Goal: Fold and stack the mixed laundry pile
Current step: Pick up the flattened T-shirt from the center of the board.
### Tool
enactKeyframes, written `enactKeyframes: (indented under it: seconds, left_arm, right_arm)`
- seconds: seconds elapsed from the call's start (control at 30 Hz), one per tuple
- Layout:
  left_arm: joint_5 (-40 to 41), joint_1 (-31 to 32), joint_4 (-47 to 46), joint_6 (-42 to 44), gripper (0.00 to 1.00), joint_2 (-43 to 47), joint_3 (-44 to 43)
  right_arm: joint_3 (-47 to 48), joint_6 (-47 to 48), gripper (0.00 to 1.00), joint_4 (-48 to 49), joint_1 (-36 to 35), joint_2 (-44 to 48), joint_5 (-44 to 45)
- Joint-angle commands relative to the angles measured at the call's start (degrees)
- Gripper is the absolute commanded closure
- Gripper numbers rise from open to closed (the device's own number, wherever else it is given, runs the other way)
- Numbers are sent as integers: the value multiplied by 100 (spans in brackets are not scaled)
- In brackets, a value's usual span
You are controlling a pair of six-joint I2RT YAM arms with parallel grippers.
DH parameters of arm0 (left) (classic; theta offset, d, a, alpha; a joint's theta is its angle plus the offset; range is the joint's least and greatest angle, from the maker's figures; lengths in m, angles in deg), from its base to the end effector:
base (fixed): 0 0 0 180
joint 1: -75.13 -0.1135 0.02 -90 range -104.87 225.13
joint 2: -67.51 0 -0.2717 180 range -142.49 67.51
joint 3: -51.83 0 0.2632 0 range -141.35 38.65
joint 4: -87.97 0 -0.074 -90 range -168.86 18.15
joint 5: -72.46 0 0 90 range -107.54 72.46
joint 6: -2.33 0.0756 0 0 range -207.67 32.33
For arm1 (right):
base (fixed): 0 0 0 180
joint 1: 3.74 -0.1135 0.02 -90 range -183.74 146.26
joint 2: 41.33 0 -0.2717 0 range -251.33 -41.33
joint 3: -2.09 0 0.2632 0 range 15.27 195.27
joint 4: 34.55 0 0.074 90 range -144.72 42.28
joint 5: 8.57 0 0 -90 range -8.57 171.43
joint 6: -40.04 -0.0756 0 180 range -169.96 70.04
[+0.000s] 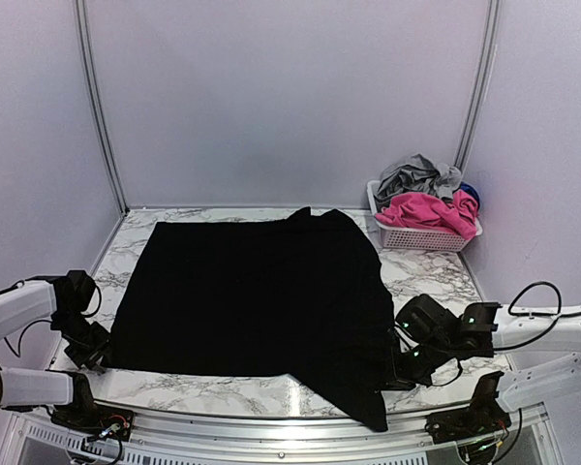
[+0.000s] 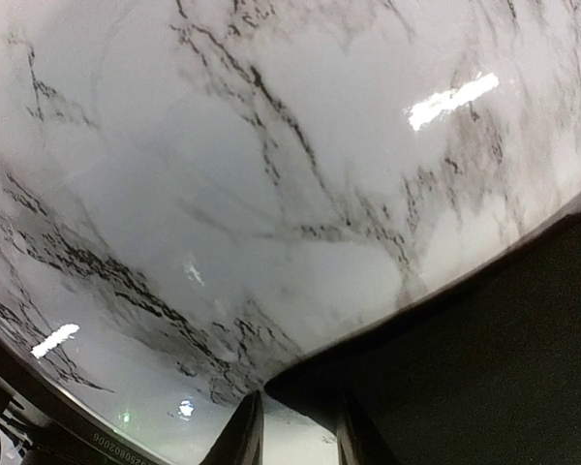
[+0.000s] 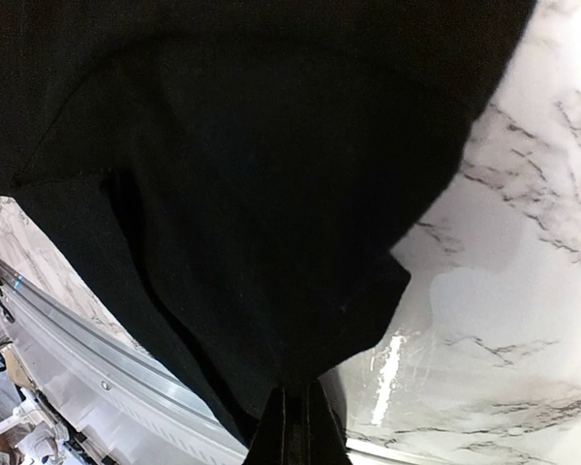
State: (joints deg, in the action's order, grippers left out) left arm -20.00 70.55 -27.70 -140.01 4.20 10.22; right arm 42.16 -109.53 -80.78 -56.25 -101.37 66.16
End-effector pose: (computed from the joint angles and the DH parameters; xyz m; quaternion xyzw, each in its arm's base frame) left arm 0.1526 0.0090 0.1098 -0.4755 0.8788 -0.0336 0.0230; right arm 0.1004 0.1637 0.1246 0.0324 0.9697 0.2421 0.0063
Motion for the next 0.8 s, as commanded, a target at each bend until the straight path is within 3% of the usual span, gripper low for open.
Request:
enactKeyframes:
  seconds: [0.0,0.07,0.13,0.17,0.5,0.63,0.77]
  left_arm:
    - [166,-26,-97,-119,73,-134,99]
    - [177,-31,-229,-104,78,-277,145]
    - [84,-29,-308,-55,99,-359,148]
    - [56,-26,-296,-12,100,-345,103]
    - [-50,-17,947,-122,100,803,-1010]
    - [-392,-18,1056,-118,100,845,-1028]
    - [-142,-25,1053,183,100,497,-1655]
  right_arm:
    - [249,-90,100,-92,-40,42,164]
    - [284,-90,100,-103,-40,72,181]
    - [341,-63,100,-96,-46,113,215]
    - [385,-46,100,-119,-42,147,229]
    - [955,2,100,-356,-46,543,282]
    - [1089,-177,100,-398,-47,833,319]
    - [1335,31,100,-324,134,750,474]
